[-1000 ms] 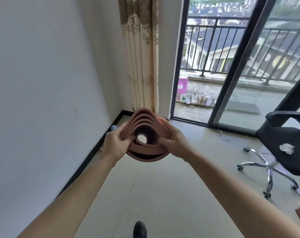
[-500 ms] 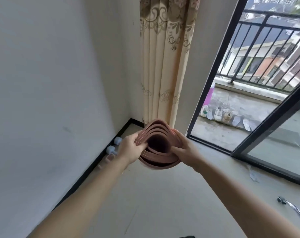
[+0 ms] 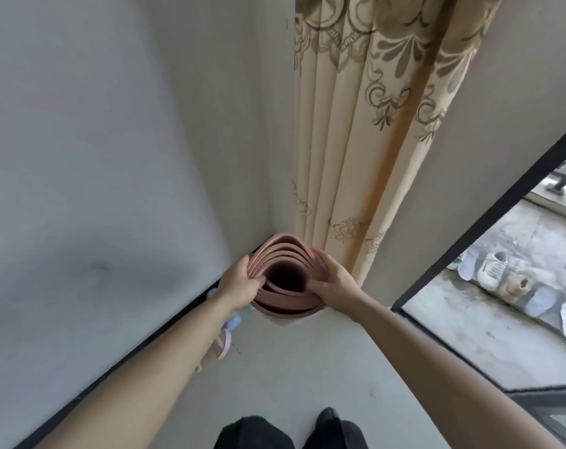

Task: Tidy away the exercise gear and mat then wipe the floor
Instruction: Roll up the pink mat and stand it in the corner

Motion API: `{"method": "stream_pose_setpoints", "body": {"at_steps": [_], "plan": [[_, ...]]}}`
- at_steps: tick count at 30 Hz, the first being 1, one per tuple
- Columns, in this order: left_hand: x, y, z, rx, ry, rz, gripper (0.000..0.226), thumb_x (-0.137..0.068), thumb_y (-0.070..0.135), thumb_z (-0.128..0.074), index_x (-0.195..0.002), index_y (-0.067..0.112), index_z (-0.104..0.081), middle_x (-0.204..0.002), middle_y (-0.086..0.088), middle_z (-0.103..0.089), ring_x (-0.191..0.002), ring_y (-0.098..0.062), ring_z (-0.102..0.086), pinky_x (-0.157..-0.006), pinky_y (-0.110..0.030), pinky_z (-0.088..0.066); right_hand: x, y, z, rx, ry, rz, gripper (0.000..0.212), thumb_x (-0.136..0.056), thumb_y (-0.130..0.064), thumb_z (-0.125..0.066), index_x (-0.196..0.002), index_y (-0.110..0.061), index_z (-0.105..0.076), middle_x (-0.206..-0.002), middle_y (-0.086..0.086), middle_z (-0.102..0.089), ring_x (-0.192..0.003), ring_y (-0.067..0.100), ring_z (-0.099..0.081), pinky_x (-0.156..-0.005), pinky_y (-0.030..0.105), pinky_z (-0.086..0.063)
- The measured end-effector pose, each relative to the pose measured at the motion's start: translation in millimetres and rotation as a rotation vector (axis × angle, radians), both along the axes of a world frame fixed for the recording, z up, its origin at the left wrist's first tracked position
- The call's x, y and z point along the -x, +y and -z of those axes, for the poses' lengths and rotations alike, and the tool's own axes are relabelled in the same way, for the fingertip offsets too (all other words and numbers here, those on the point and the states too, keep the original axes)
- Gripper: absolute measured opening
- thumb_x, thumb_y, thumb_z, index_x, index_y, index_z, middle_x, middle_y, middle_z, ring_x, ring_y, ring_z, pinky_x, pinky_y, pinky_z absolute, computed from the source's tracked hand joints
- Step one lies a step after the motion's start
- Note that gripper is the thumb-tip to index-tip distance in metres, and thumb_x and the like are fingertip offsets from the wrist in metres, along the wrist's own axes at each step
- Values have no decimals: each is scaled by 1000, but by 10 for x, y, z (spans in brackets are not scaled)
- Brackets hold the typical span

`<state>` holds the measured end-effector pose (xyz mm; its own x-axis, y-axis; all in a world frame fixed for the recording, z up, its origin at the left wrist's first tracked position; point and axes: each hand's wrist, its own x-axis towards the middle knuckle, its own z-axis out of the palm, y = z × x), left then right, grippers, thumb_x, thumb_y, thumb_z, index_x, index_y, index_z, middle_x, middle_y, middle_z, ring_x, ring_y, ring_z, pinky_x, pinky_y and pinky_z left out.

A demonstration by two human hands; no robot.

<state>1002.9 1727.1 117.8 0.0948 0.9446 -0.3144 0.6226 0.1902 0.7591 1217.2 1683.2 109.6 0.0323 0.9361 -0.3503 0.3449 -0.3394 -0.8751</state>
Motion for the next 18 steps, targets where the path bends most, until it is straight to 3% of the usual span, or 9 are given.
{"method": "stream_pose_setpoints", "body": {"at_steps": [2,4,7,9,12,18], "plan": [[-78,242,-10,15,-8,-81,31,-85,19,-67,-114,25,-59,-105,2,-68,-97,-20,-64,-69,-28,-52,-98,432,-12,4,-45,-72,81,-66,-27,-67,-138,-49,-40,-119,-10,-65,-112,17,-62,-96,37,-53],[-112,475,18,43,-21,-148,31,-84,20,-67,-114,24,-58,-103,3,-67,-91,-16,-64,-53,-18,-47,-142,811,-37,25,-92,-162,84,-72,-21,-69,-146,-40,-35,-121,-8,-61,-114,17,-59,-95,31,-49],[-133,912,156,70,-3,-176,33,-81,22,-66,-113,20,-61,-103,3,-69,-96,-20,-64,-75,-29,-51,-193,1434,24,86,-142,-243,79,-77,-18,-70,-146,-28,-35,-116,-6,-56,-108,16,-55,-90,26,-44],[-145,1230,292,92,-12,-186,35,-82,18,-65,-116,20,-61,-105,2,-69,-99,-21,-63,-85,-35,-50,-185,1843,134,105,-159,-266,80,-66,-30,-72,-140,-25,-43,-117,-4,-62,-108,19,-59,-96,34,-50],[-121,1708,530,117,-30,-211,35,-83,16,-61,-118,22,-58,-103,4,-67,-99,-20,-62,-88,-38,-50,-125,2399,419,163,-116,-266,78,-67,-20,-71,-141,-20,-47,-121,2,-64,-113,22,-62,-100,41,-52],[18,2585,1077,230,-89,-301,40,-84,16,-59,-123,25,-56,-101,7,-66,-97,-16,-62,-92,-42,-51,26,3435,882,224,-121,-319,60,-79,-4,-63,-133,-26,-55,-113,-7,-68,-107,14,-64,-94,27,-51]]}}
